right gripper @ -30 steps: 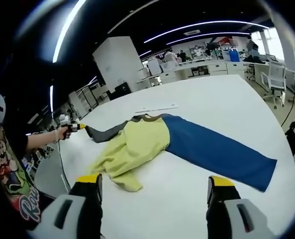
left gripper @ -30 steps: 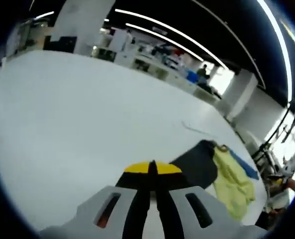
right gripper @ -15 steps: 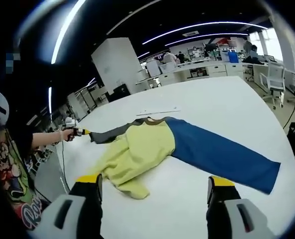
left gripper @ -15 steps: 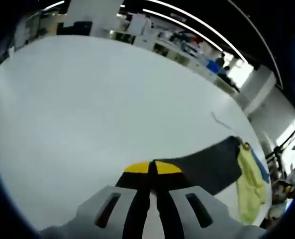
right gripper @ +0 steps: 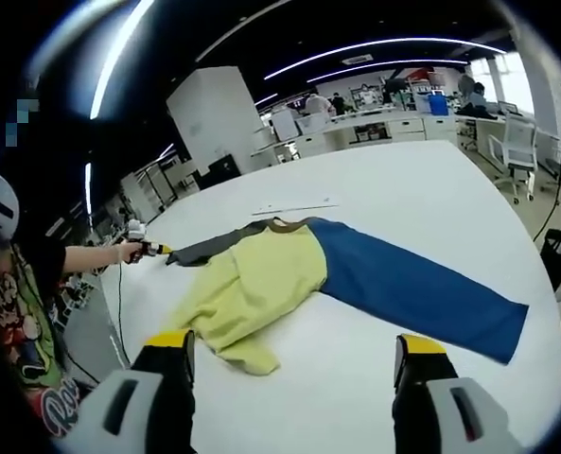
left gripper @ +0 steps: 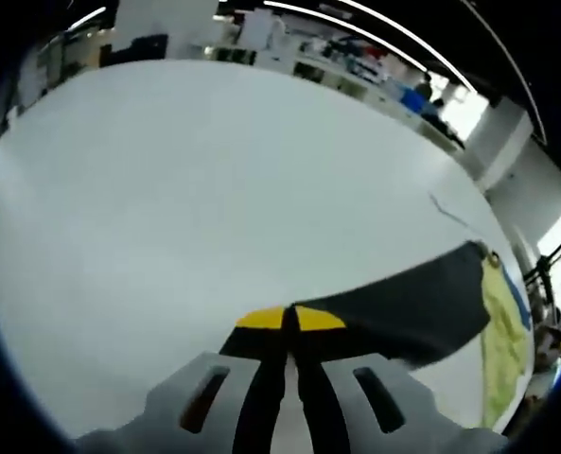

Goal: Fold the garment on the visible template until the final outline fits inside the template.

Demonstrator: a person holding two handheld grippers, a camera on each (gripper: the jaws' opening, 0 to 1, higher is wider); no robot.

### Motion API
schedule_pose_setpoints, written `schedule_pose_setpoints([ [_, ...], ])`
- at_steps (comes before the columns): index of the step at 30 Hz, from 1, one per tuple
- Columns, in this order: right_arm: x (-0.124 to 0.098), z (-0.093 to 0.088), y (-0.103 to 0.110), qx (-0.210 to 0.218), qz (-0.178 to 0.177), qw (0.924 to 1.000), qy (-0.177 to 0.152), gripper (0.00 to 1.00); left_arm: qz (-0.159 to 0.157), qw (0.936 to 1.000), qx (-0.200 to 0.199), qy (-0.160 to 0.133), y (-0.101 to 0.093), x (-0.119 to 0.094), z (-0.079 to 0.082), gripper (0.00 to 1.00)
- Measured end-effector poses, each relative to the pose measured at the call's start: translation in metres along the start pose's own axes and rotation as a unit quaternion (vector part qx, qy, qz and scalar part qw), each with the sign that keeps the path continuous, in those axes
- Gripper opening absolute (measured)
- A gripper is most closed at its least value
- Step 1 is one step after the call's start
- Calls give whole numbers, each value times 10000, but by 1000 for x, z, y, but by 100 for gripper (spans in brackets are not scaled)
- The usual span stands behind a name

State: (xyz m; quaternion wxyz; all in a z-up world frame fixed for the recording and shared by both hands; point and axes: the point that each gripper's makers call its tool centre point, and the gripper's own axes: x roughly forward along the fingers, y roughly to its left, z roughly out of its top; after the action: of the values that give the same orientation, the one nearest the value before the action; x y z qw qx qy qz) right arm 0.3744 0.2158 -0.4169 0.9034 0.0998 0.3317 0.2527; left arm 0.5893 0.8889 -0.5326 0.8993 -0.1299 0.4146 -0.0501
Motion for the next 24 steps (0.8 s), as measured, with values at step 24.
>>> schedule_pose_setpoints([
  [24, 13, 3, 4, -80, 24, 10000, 51, 88, 39, 9980, 535, 325, 7, 8, 11, 0],
])
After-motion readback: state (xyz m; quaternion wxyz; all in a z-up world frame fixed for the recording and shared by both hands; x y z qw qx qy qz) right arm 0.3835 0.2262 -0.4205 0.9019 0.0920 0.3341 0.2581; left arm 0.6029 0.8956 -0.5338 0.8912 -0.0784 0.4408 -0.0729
